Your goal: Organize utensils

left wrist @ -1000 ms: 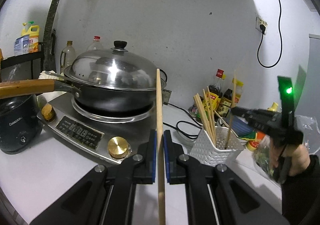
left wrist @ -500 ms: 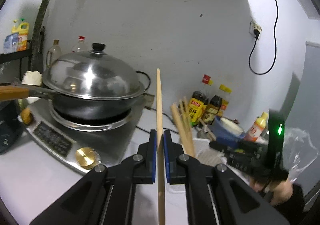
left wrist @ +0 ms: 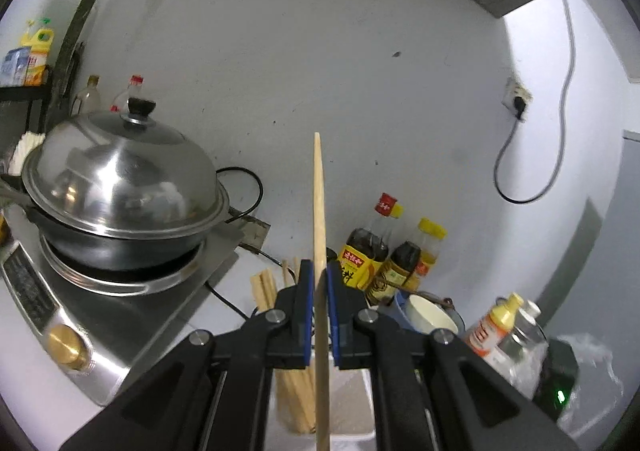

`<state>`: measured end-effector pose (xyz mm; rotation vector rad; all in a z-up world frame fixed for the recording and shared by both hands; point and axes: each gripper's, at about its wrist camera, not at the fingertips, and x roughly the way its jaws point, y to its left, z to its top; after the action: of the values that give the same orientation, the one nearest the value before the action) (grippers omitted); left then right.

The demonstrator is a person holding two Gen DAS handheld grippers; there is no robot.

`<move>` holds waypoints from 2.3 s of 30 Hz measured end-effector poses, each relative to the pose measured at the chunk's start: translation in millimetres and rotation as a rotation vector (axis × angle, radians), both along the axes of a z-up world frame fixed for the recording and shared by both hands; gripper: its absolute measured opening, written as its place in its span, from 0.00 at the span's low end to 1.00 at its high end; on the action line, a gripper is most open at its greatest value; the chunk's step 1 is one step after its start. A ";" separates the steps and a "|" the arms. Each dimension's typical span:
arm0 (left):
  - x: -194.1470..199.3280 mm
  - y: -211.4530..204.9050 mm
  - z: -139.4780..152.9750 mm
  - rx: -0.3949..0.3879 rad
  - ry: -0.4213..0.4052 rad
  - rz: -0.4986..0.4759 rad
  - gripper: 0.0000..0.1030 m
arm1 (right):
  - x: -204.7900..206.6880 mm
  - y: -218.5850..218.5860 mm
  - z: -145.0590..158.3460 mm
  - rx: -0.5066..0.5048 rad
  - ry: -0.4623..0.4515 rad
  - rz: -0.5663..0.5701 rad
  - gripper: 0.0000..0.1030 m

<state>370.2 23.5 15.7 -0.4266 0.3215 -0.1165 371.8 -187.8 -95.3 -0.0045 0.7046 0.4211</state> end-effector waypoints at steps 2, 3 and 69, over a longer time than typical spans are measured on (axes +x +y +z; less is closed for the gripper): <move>10.5 -6.6 -4.8 -0.011 0.006 0.040 0.06 | 0.5 -6.4 -1.2 0.008 -0.004 -0.004 0.25; 15.7 -9.3 -8.7 -0.024 0.007 0.065 0.06 | 0.9 -9.4 -2.3 0.011 -0.004 -0.007 0.25; -111.6 3.2 -72.6 0.139 0.164 0.043 0.48 | -113.8 15.5 8.3 -0.004 0.060 -0.054 0.41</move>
<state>258.6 26.7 -56.9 -0.3056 0.4783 -0.0165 258.0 -172.3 -87.0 0.0229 0.7630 0.3693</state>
